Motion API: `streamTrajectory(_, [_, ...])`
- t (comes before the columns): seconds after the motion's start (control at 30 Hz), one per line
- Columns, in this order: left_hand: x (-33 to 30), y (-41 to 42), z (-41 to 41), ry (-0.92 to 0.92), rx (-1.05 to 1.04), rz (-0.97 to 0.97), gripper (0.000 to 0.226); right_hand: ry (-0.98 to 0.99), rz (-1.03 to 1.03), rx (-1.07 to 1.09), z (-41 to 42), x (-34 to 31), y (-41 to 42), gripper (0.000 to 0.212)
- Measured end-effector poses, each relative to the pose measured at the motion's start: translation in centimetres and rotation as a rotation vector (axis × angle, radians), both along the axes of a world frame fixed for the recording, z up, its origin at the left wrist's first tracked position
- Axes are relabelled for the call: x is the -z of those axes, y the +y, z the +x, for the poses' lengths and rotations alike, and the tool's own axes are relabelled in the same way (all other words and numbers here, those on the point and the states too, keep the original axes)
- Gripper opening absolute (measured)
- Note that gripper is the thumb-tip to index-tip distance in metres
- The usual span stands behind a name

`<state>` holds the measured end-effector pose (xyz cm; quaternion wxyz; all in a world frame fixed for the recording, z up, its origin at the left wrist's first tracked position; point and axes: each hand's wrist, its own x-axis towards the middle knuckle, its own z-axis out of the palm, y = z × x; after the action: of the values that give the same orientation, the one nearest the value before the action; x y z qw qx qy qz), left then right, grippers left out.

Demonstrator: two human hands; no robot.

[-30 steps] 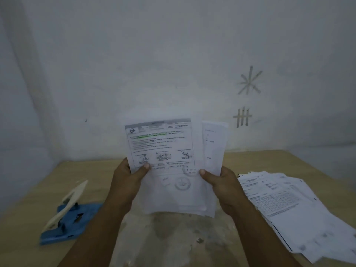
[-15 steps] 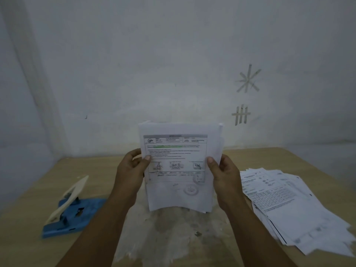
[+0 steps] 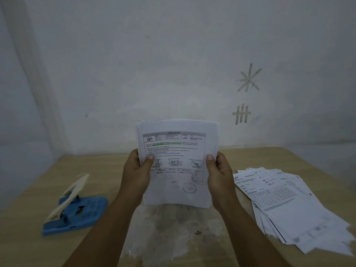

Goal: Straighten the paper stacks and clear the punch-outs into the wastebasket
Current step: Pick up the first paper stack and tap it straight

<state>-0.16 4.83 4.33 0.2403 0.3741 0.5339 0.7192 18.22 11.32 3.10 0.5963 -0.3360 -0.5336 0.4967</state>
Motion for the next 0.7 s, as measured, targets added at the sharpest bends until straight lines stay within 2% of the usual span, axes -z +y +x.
streamTrajectory(0.13, [1.3, -0.2, -0.2, 0.011, 0.004, -0.019, 0.022, -0.051, 0.016, 0.03, -0.2, 1.1, 0.0, 0.011])
streamTrajectory(0.27, [2.2, -0.2, -0.2, 0.017, -0.025, -0.032, 0.014, -0.099, 0.01, 0.044, -0.3, 1.5, 0.2, 0.015])
streamTrajectory(0.4, [2.0, -0.1, 0.2, 0.064, -0.074, -0.04, 0.017, -0.079, 0.02, 0.053, -0.4, 1.1, 0.2, 0.011])
streamTrajectory(0.5, [1.9, 0.0, 0.0, 0.065, -0.067, -0.016, 0.011, -0.087, 0.019, 0.046, -0.2, 1.3, 0.3, 0.009])
streamTrajectory(0.6, [2.5, -0.1, -0.4, 0.064, -0.061, -0.015, 0.019, -0.087, -0.002, 0.037, 0.0, 1.9, 0.4, 0.011])
streamTrajectory(0.7, [3.1, -0.2, -0.5, 0.061, -0.079, -0.034, 0.011, -0.093, -0.01, 0.032, -0.1, 2.4, 0.2, 0.008])
